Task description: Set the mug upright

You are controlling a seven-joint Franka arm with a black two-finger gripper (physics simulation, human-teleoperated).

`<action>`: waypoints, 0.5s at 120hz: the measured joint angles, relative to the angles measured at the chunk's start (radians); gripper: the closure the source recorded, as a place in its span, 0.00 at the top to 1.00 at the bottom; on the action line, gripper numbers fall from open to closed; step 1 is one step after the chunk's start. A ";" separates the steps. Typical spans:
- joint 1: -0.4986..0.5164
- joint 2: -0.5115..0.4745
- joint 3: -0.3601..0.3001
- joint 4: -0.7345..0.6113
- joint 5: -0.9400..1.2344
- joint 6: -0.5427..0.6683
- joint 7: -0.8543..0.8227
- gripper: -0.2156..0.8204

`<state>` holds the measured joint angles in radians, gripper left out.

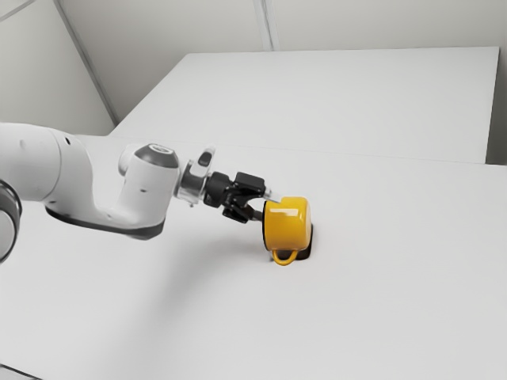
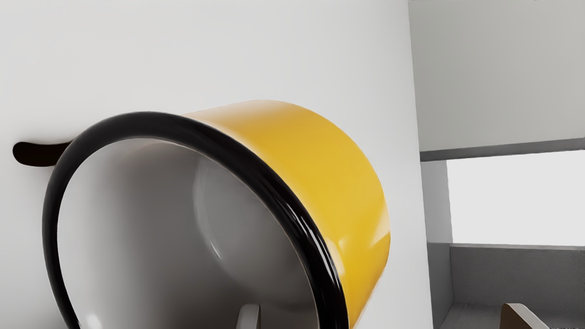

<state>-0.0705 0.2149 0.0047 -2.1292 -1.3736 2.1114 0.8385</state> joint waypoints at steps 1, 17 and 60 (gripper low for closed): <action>0.000 0.001 0.000 0.000 -0.003 0.000 0.005 0.75; 0.000 0.010 -0.001 -0.002 -0.044 -0.011 0.077 0.70; -0.003 0.015 -0.002 -0.014 -0.114 -0.036 0.218 0.28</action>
<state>-0.0735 0.2304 0.0031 -2.1432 -1.4880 2.0755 1.0562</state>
